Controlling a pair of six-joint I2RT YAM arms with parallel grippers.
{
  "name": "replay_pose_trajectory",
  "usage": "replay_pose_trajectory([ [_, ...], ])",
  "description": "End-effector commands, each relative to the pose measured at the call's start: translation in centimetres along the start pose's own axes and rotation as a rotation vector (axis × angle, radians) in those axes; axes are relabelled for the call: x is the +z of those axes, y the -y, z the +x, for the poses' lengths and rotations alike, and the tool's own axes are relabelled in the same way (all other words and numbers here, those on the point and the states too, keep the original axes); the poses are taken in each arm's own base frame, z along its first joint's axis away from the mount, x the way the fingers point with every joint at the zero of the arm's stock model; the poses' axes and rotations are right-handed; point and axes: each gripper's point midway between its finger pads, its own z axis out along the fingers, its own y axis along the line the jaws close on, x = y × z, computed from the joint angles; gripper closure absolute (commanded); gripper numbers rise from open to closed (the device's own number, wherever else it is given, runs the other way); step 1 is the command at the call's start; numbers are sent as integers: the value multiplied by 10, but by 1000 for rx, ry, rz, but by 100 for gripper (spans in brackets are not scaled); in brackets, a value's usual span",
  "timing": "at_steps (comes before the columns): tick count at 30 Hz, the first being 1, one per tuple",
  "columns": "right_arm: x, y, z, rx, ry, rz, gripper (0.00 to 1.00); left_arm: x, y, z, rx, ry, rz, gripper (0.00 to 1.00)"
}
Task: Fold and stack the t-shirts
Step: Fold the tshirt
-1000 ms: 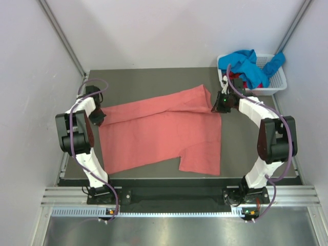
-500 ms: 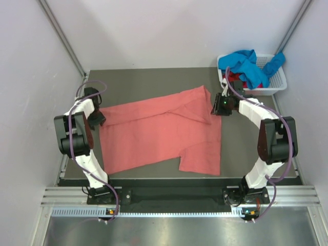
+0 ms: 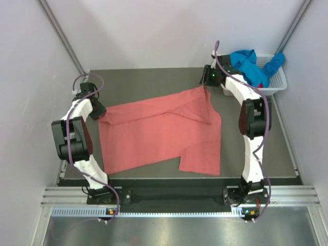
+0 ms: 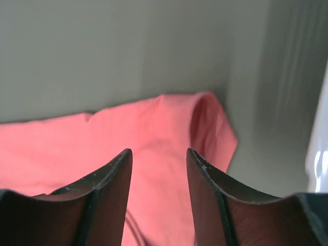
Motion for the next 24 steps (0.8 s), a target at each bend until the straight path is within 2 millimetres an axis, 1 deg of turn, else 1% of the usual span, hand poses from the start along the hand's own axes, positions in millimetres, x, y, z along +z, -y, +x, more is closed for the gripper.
replay_pose_trajectory([
  [1,7,-7,-26,-62,28,10,52,10,34,-29,-17,37,116,60],
  [2,9,-7,-28,-65,31,9,52,8,35,-35,-22,40,105,63],
  [3,13,-5,-29,-64,32,10,51,8,29,-29,-24,19,72,66],
  [4,14,-6,-33,-68,42,8,51,7,5,-30,-36,42,-46,67],
  [6,14,-7,-35,-71,48,8,51,-1,-19,-25,-63,37,-142,67],
  [7,15,-7,-35,-70,46,6,51,-3,-31,-25,-67,39,-184,66],
  [8,15,-7,-35,-74,47,5,51,-5,-41,-27,-80,48,-232,65],
  [9,15,-7,-34,-78,47,5,51,-10,-42,-28,-87,43,-216,65],
  [10,17,-5,-30,-78,40,9,51,-10,-34,-39,-97,77,-153,64],
  [11,17,-2,-31,-73,42,13,51,-9,-26,-34,-76,75,-89,64],
  [12,19,-1,-29,-71,38,14,51,-17,-11,-37,-82,83,-3,66],
  [13,19,1,-28,-70,37,15,51,-17,2,-43,-91,108,70,68],
  [14,20,3,-27,-68,35,18,50,-15,8,-38,-92,94,108,69],
  [15,22,4,-24,-62,28,14,51,-13,24,-29,-88,40,195,69],
  [16,22,5,-24,-63,27,15,50,-9,35,-34,-87,52,245,69],
  [17,23,7,-23,-62,23,19,51,-7,42,-33,-97,40,275,69],
  [18,24,9,-20,-63,19,21,50,0,51,-25,-99,-6,325,69],
  [19,25,8,-22,-63,27,12,50,3,58,-27,-102,-14,354,69],
  [20,25,7,-21,-62,26,1,50,7,63,-25,-118,-40,369,69],
  [21,27,8,-22,-61,27,1,51,22,62,-13,-125,-94,352,69],
  [22,28,9,-21,-54,21,5,52,26,65,-18,-130,-98,348,69],
  [24,32,11,-18,-47,14,2,54,39,60,-12,-137,-122,316,69],
])
